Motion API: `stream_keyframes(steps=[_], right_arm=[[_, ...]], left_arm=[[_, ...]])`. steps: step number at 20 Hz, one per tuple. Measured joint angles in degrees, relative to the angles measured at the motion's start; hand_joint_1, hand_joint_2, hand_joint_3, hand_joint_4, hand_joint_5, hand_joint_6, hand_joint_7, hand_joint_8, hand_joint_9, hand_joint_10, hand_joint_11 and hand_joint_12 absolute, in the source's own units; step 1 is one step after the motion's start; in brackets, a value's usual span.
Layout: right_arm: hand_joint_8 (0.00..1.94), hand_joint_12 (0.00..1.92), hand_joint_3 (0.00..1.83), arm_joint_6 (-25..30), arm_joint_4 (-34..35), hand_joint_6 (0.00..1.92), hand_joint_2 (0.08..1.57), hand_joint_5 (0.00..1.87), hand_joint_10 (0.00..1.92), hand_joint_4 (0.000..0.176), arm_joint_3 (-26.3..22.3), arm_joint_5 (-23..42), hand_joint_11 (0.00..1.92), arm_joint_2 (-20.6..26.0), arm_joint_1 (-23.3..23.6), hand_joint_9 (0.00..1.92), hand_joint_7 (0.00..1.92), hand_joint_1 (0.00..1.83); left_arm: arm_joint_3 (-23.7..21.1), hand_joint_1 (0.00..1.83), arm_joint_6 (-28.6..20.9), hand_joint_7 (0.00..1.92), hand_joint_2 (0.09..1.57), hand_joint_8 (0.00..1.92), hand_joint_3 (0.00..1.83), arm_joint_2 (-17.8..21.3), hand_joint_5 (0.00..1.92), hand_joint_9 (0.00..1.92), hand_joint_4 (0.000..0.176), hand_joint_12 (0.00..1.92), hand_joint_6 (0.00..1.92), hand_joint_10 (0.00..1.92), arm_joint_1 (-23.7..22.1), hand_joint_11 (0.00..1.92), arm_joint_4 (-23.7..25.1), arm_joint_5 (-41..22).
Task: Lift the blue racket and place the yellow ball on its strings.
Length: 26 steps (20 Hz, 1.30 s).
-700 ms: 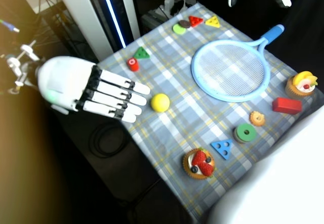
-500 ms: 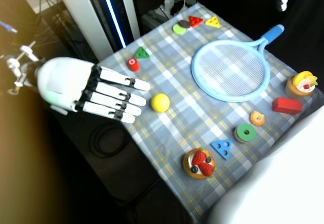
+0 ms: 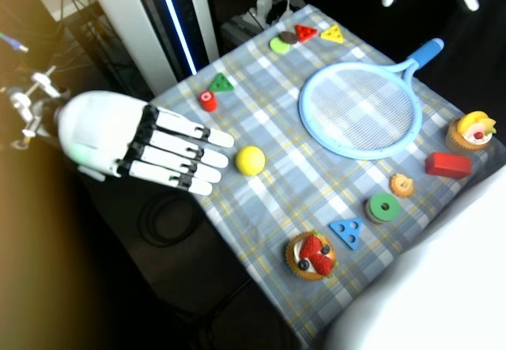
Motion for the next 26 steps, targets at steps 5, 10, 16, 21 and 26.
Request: stream_keyframes(steps=[5,10,16,21,26], right_arm=[[0.00,0.73,0.00,0.0,-0.3,0.00,1.10,0.41,0.00,0.041,0.6,-1.2,0.13,-0.6,0.0,0.42,0.44,0.86],[0.00,0.68,0.00,0.0,-0.7,0.00,1.12,0.42,0.00,0.000,0.8,-2.0,0.12,-1.1,0.0,0.39,0.43,0.85],[0.00,0.58,0.00,0.0,-1.2,0.00,1.10,0.43,0.01,0.000,0.9,-2.1,0.22,-1.3,-0.1,0.45,0.45,0.89],[0.01,0.86,0.00,0.0,-1.6,0.00,1.12,0.42,0.01,0.002,1.1,-2.5,0.06,-1.9,-0.2,0.44,0.45,0.89],[0.00,0.82,0.00,0.0,-1.6,0.00,1.13,0.44,0.00,0.000,1.3,-2.7,0.09,-1.9,-0.2,0.46,0.46,0.85]], left_arm=[[2.6,0.82,8.7,0.00,0.85,0.00,0.00,-1.5,0.00,0.00,0.176,0.00,0.00,0.00,-1.1,0.00,-5.0,5.5],[6.0,0.84,16.1,0.00,0.85,0.00,0.00,-4.3,0.00,0.00,0.176,0.00,0.00,0.00,-5.3,0.00,-8.5,12.4],[8.0,0.91,34.5,0.00,0.82,0.00,0.00,-8.6,0.01,0.03,0.176,0.00,0.00,0.01,-13.2,0.00,-13.6,17.8],[10.1,0.84,35.0,0.00,0.87,0.00,0.01,-8.6,0.00,0.02,0.176,0.00,0.00,0.00,-13.2,0.00,-14.9,20.5],[12.5,0.81,44.2,0.04,0.90,0.01,0.01,-11.9,0.02,0.00,0.176,0.00,0.00,0.00,-17.2,0.00,-18.3,24.4]])
